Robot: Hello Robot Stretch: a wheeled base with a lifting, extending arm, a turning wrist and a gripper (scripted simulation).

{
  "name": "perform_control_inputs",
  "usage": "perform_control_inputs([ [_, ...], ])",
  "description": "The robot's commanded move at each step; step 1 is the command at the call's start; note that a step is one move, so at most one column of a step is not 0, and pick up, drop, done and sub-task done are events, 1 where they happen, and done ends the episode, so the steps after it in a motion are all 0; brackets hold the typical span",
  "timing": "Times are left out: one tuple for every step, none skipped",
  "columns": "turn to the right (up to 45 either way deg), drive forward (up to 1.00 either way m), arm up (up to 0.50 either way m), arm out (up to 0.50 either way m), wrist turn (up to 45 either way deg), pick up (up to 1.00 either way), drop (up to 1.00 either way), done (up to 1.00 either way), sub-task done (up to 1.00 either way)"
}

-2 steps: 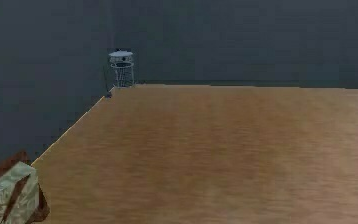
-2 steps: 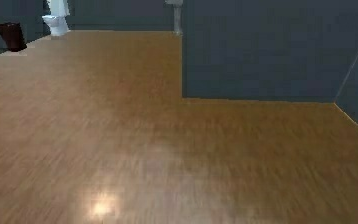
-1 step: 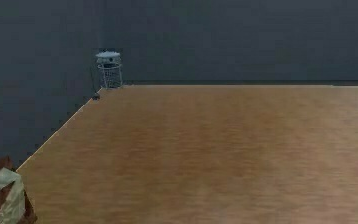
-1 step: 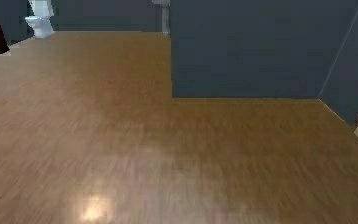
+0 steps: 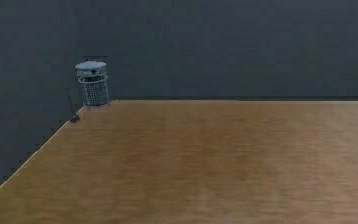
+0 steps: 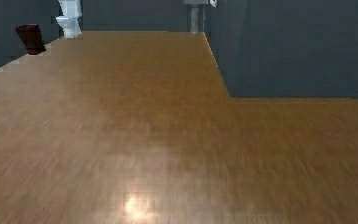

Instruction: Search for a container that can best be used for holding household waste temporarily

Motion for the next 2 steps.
perform_control_inputs([
  [-9.0,0.00,0.00,0.00,0.0,0.00,0.00,0.00,0.00],
  [0.0,1.00,0.00,0.00,0.0,0.00,0.00,0.00,0.00],
])
